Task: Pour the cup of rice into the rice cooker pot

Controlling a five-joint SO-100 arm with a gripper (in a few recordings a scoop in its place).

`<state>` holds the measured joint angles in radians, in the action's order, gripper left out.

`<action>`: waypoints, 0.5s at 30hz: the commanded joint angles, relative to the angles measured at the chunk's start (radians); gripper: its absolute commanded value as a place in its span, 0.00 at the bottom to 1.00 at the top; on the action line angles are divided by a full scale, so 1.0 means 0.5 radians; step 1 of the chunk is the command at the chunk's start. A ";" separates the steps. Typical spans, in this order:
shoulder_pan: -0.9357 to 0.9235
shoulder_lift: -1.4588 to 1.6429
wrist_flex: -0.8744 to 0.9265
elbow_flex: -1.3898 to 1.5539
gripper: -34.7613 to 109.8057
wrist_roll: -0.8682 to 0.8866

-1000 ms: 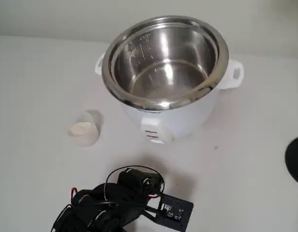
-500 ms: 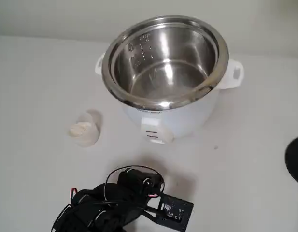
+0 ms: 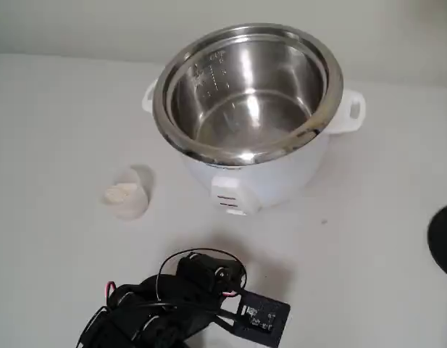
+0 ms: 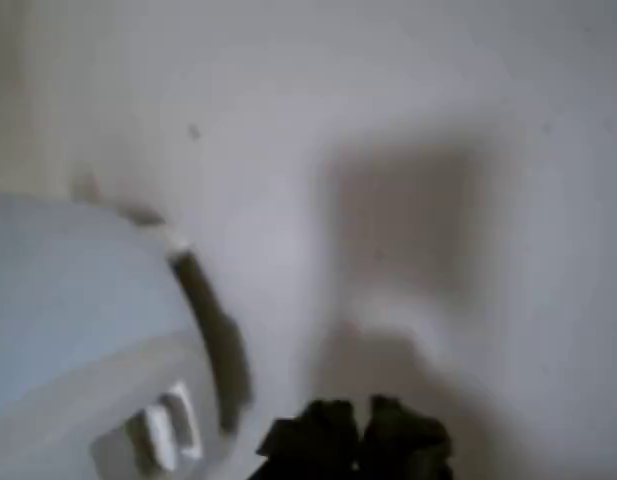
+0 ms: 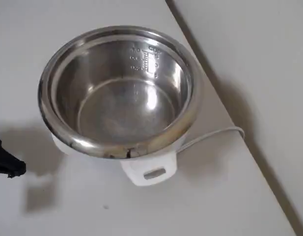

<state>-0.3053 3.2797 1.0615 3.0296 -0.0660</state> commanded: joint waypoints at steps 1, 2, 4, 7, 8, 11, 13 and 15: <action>0.025 0.012 0.003 -0.003 0.24 -0.025; 0.025 0.012 0.003 -0.003 0.24 -0.025; 0.018 0.012 0.003 -0.003 0.24 -0.025; 0.018 0.012 0.003 -0.003 0.24 -0.021; 0.018 0.012 0.003 -0.003 0.24 -0.021; 0.270 0.012 -0.012 0.000 0.24 -0.301; 0.528 0.018 0.018 0.006 0.24 -0.598; 0.761 0.018 0.061 0.021 0.24 -0.927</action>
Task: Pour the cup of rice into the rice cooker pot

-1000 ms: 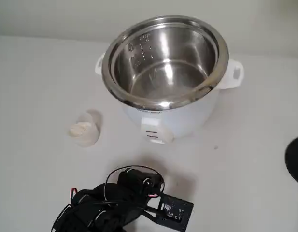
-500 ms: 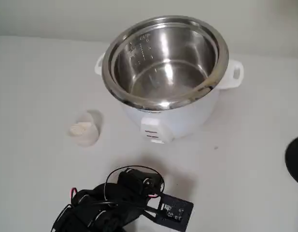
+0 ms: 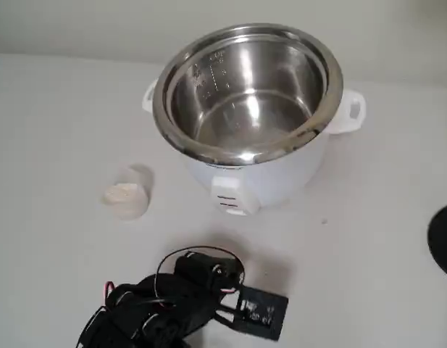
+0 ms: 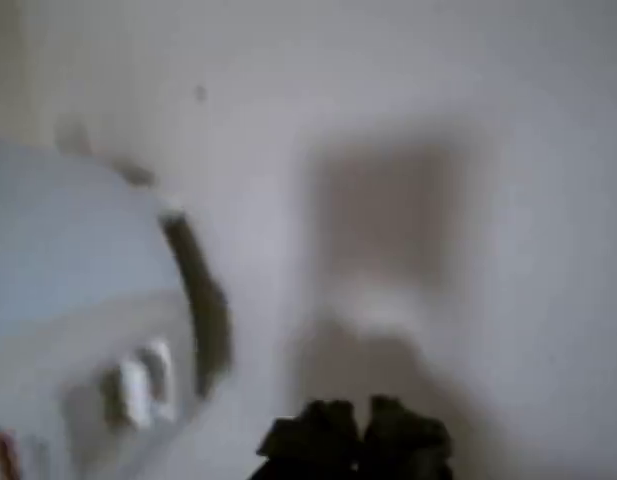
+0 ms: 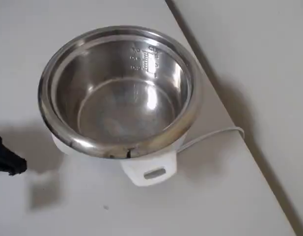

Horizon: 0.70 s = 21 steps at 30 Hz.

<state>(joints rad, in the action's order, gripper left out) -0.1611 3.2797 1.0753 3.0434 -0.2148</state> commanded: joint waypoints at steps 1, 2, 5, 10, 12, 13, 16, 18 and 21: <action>0.604 0.018 0.077 0.003 0.24 -0.825; 0.755 0.021 0.138 0.015 0.24 -1.031; 1.000 0.028 0.178 0.031 0.26 -1.249; 1.399 0.086 0.129 -0.150 0.26 -1.559; 1.543 0.092 0.021 -0.249 0.28 -1.730; 1.608 0.089 -0.025 -0.291 0.33 -1.822; 1.715 0.089 -0.190 -0.322 0.39 -2.224; 1.687 0.089 -0.433 -0.249 0.44 -2.476; 1.632 0.092 -1.249 0.077 0.48 -2.660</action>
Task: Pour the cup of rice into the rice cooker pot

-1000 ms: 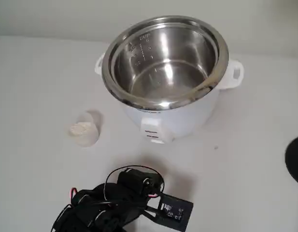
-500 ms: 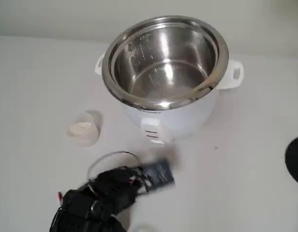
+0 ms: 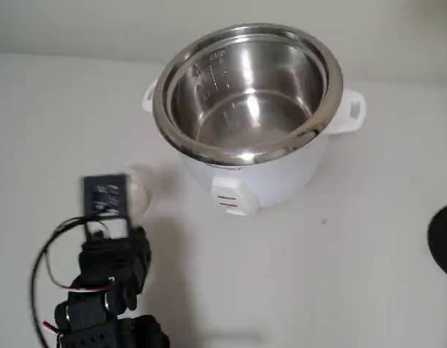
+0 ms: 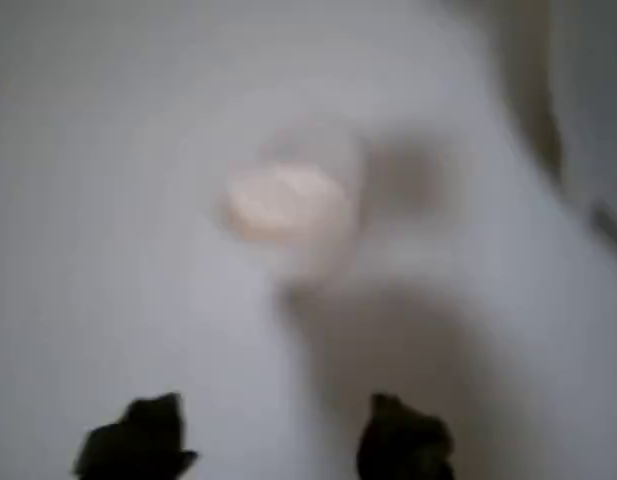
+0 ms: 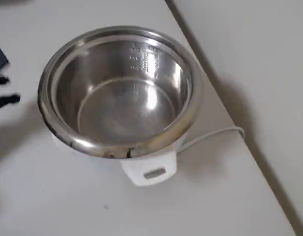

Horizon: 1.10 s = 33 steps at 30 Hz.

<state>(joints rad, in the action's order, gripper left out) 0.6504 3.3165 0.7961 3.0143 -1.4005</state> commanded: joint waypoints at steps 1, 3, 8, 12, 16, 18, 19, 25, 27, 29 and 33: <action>0.015 -0.015 -0.844 0.187 0.51 -0.313; 0.067 -0.083 -0.856 0.187 0.51 -0.276; -0.101 -0.884 -1.586 0.190 0.58 -0.258; -0.227 -1.669 -2.298 0.163 0.65 -0.304; -0.261 -2.467 -3.050 0.080 0.66 -0.387; -0.282 -2.798 -3.313 -0.037 0.66 -0.353; -0.288 -2.967 -3.448 -0.104 0.66 -0.347; -0.270 -3.767 -4.028 -0.488 0.66 -0.310; -0.249 -3.955 -4.169 -0.561 0.67 -0.307; -0.233 -4.194 -4.353 -0.663 0.67 -0.310; -0.206 -4.522 -4.571 -0.834 0.67 -0.285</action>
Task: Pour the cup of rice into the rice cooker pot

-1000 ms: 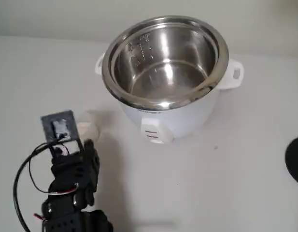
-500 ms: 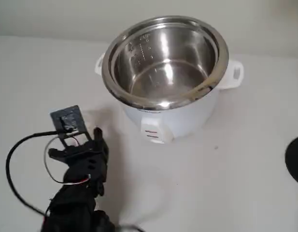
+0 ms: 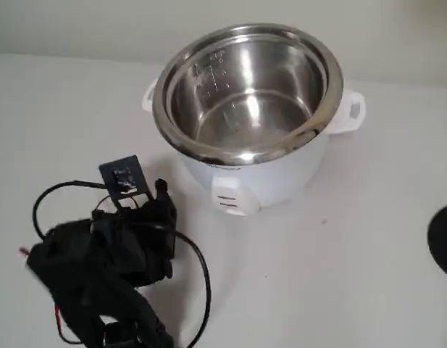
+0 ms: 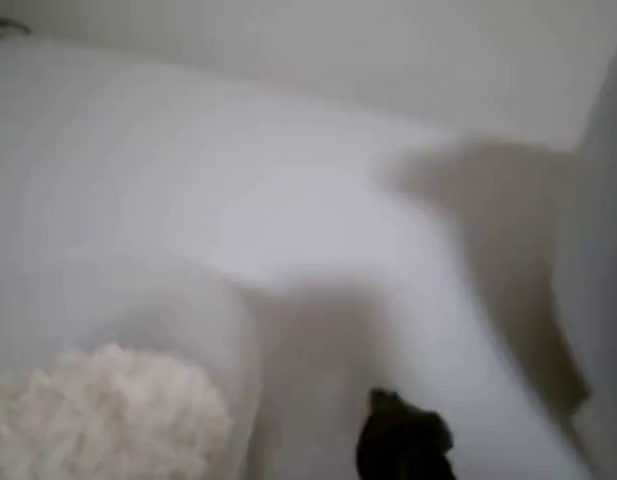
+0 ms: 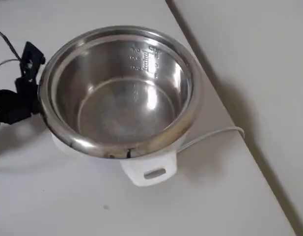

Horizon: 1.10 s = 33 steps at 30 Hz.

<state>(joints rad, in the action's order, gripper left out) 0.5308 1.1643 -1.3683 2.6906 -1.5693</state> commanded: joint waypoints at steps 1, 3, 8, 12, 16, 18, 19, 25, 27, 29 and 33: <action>0.037 -0.276 -0.273 -0.230 0.67 0.067; 0.046 -0.387 -0.347 -0.328 0.67 0.092; 0.067 -0.549 -0.420 -0.503 0.66 0.156; 0.074 -0.629 -0.423 -0.614 0.65 0.172; 0.074 -0.718 -0.426 -0.712 0.63 0.175; 0.074 -0.782 -0.426 -0.779 0.61 0.178; 0.074 -0.810 -0.426 -0.813 0.60 0.181; 0.086 -0.997 -0.439 -0.939 0.53 0.196; 0.080 -1.055 -0.454 -0.994 0.48 0.215; 0.077 -1.095 -0.466 -1.037 0.42 0.221; 0.098 -1.080 -0.466 -1.034 0.35 0.181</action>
<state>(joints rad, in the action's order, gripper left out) 0.5599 0.6381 -1.5984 2.1997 -1.4665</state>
